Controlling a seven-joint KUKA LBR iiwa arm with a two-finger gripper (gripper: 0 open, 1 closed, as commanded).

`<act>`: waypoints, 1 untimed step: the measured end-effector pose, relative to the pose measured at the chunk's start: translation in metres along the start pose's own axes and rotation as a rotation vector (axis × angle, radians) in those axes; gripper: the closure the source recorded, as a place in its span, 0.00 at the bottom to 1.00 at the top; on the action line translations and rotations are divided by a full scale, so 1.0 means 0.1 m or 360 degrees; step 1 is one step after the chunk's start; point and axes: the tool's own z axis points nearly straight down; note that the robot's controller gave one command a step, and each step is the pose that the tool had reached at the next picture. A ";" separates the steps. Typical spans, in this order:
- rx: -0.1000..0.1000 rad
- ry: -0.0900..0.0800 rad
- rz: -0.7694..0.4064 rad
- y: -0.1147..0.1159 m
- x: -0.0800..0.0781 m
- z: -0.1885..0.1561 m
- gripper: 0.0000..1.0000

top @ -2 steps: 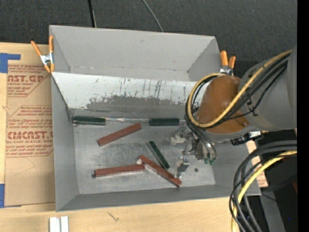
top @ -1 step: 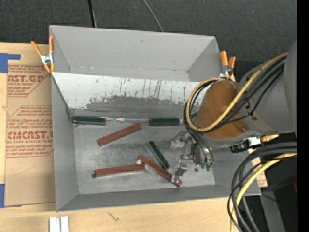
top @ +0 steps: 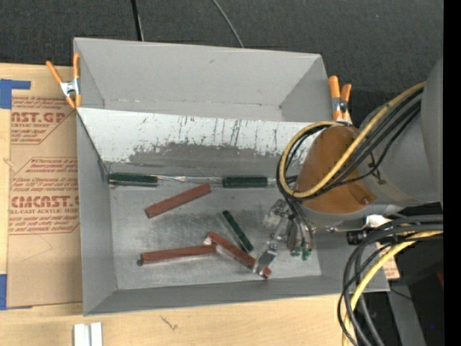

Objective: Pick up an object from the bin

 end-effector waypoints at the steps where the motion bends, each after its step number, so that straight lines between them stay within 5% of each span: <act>1: 0.0002 -0.0017 -0.0070 0.14 0.04 0.29 0.00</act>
Offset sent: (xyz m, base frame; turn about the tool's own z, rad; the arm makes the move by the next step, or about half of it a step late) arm -0.0071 0.0222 -0.0305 0.0819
